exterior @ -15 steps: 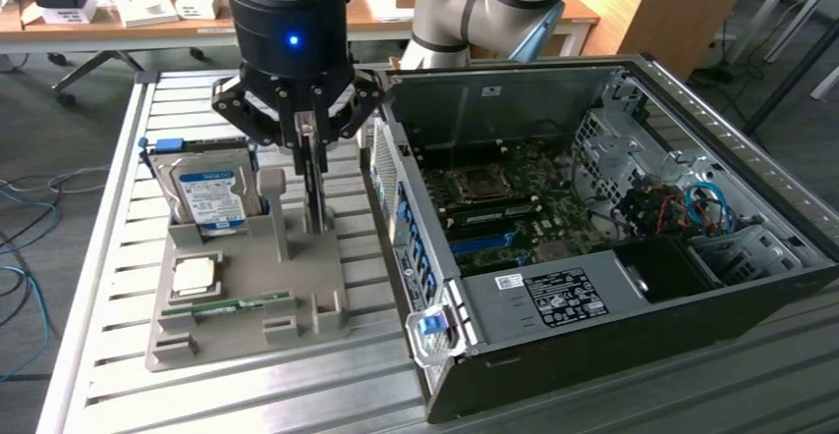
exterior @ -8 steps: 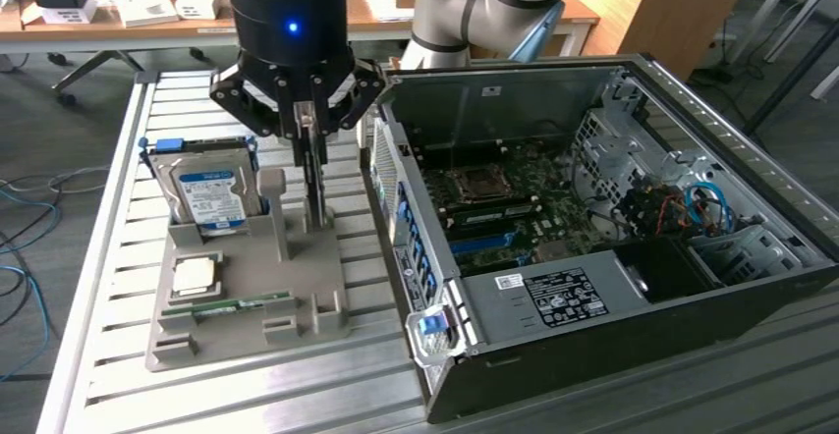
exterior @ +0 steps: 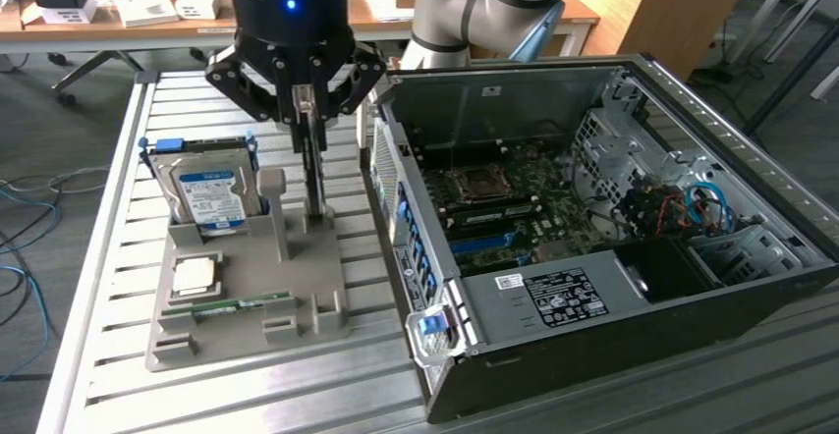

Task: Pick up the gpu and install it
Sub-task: 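Pick up the gpu and move the gpu toward the slot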

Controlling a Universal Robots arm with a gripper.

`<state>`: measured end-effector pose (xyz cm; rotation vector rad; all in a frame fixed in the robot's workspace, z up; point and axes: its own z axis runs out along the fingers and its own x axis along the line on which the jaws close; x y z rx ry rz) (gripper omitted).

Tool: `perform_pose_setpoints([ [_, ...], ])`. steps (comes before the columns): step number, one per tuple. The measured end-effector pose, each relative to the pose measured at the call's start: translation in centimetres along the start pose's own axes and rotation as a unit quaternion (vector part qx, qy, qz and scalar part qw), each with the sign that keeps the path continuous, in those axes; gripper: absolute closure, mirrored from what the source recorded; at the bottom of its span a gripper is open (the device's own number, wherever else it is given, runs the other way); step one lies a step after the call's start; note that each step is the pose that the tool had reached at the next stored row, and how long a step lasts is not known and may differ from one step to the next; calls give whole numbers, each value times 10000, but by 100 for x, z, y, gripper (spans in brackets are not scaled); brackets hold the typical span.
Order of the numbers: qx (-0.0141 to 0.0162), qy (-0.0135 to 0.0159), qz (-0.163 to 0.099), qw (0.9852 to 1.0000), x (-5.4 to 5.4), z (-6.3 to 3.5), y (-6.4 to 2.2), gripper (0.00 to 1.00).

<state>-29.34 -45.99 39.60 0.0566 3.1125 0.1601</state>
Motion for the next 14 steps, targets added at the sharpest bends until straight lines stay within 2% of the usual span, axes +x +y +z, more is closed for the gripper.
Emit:
perform_pose_setpoints([
  [8, -23, 1, 1, 10000, -6, -255, 26, 74],
  [14, -26, 0, 1, 10000, -9, -371, 38, 74],
])
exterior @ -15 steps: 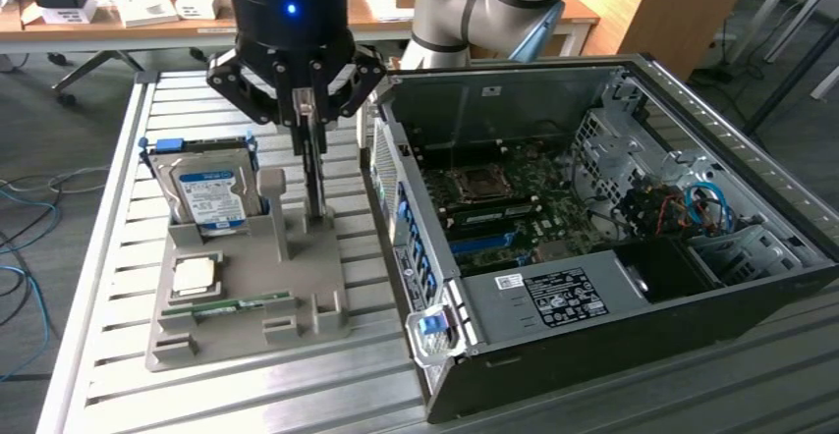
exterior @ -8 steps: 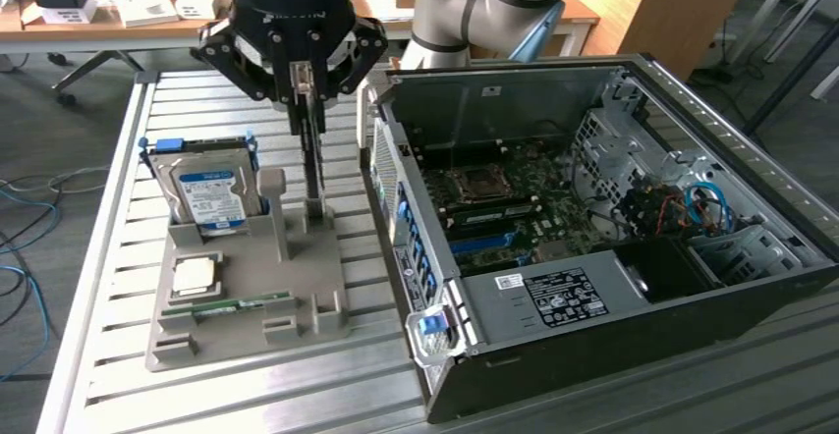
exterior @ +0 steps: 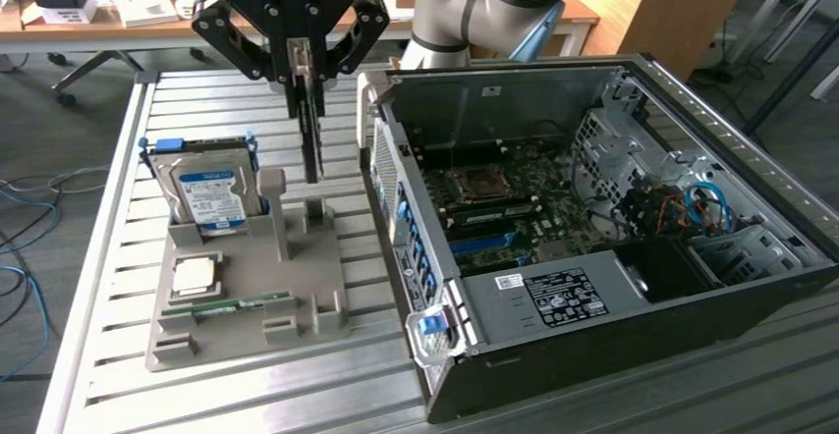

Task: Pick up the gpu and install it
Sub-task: 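Pick up the gpu and move the gpu toward the slot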

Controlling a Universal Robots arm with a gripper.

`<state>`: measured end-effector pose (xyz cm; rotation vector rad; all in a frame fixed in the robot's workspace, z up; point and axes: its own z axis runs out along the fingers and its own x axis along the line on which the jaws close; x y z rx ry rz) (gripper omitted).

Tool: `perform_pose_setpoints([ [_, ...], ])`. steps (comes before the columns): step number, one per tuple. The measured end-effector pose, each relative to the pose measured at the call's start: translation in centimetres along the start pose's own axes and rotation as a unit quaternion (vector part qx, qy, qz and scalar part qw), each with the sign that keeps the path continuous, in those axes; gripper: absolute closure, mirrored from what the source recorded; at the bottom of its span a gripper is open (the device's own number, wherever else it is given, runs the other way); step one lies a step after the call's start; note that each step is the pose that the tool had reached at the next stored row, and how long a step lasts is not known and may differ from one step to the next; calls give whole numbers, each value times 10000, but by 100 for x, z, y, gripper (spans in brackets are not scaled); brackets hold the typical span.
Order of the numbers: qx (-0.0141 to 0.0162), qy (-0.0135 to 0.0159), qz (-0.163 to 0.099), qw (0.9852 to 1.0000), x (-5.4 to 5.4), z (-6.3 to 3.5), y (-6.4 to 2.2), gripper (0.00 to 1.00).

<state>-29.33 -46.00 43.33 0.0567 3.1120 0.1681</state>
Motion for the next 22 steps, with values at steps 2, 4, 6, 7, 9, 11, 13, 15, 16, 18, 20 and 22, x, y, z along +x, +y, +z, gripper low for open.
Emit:
perform_pose_setpoints([
  [2, 0, 0, 0, 10000, 0, -5, 1, 74],
  [4, 0, 1, 0, 10000, -1, -6, 1, 74],
  [6, 1, 2, -1, 10000, -16, -7, 1, 74],
  [7, 0, 1, -1, 10000, -32, -5, 2, 74],
  [9, 1, 1, 0, 10000, -82, -4, 4, 74],
  [11, 1, 1, 0, 10000, -144, -2, 6, 74],
  [13, 1, 1, 0, 10000, -213, -1, 9, 74],
  [15, 0, 1, 0, 10000, -295, 2, 11, 74],
  [16, 1, 2, 0, 10000, -338, 3, 13, 74],
  [18, 0, 3, 1, 10000, -424, 5, 16, 74],
  [20, 0, 4, 0, 10000, -513, 8, 19, 74],
  [22, -1, 4, 1, 10000, -600, 9, 22, 74],
])
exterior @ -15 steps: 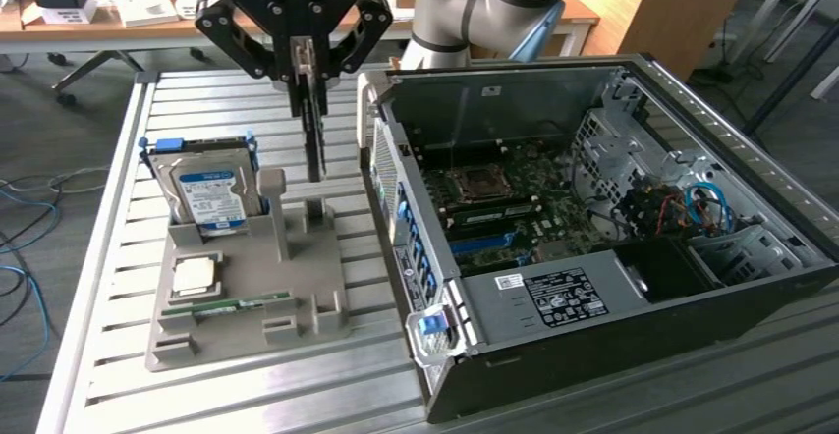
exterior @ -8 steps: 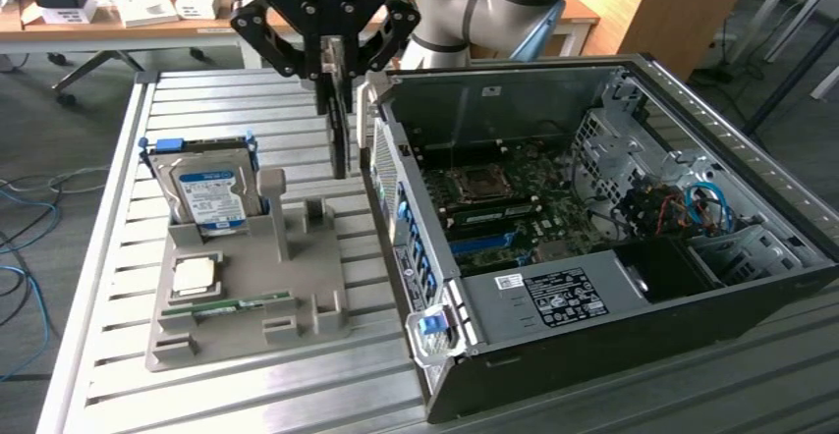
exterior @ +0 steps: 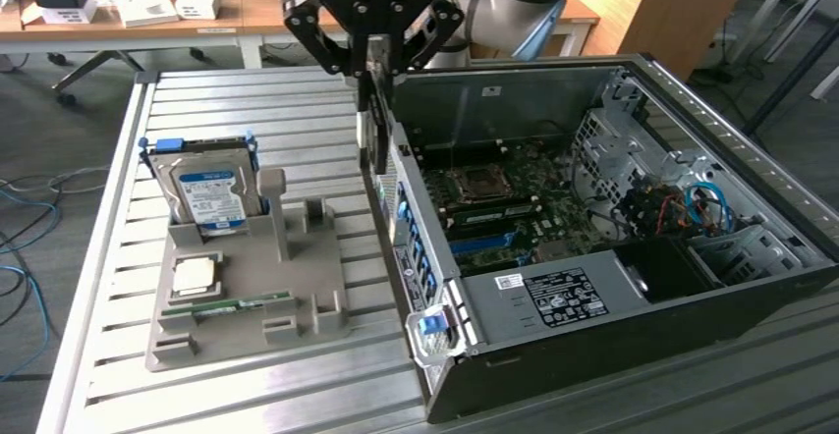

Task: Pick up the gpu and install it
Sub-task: 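Pick up the gpu and move the gpu toward the slot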

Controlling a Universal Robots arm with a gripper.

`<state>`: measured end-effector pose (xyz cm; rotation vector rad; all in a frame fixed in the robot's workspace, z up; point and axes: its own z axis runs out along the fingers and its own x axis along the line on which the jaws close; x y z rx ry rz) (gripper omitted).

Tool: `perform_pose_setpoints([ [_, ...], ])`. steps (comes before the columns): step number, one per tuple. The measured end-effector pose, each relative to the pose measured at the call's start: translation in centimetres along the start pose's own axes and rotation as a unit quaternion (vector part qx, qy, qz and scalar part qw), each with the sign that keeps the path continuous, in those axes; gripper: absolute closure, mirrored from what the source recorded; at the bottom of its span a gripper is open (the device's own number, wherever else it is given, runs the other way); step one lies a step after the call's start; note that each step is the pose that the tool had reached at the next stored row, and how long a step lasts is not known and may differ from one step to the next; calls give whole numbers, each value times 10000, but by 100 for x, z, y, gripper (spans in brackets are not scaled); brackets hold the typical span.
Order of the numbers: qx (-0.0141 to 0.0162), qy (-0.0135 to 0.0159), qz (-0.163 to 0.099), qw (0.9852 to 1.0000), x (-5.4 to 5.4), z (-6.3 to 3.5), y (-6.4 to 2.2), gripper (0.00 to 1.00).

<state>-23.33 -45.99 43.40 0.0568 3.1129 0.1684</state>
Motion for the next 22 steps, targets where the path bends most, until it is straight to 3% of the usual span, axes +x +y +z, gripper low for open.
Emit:
perform_pose_setpoints([
  [22, -24, 6, -8, 10000, -976, 26, 34, 74],
])
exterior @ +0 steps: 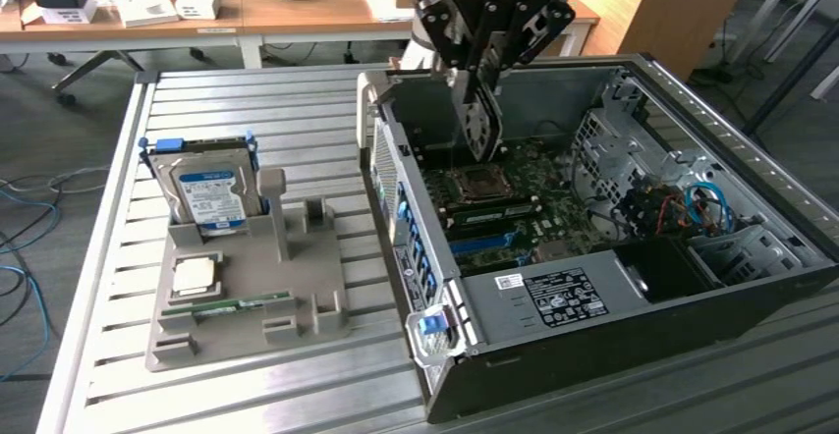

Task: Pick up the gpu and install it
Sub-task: 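Pick up the gpu and move the gpu toward the slot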

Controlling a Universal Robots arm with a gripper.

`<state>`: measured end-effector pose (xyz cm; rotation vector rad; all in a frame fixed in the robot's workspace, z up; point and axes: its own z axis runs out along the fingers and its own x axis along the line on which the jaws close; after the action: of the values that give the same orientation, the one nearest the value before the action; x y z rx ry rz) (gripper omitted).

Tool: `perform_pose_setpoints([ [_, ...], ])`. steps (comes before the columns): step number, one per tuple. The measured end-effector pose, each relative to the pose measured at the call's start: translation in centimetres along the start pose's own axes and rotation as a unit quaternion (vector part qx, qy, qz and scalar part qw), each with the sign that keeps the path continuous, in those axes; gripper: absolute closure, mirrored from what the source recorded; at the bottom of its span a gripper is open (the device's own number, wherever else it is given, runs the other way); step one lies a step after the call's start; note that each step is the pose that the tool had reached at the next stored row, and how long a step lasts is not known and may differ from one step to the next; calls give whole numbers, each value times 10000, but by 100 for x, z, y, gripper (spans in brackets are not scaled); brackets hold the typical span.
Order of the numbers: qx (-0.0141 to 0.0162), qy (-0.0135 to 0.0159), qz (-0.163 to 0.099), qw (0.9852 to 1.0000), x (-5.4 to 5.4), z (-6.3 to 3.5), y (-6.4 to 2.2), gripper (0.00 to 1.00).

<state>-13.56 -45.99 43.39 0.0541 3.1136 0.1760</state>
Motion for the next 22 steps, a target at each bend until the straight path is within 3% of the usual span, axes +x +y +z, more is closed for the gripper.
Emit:
perform_pose_setpoints([
  [11, -43, 6, -22, 10000, -495, 12, 16, 74],
  [22, -53, 16, -36, 10000, -973, 23, 32, 74],
])
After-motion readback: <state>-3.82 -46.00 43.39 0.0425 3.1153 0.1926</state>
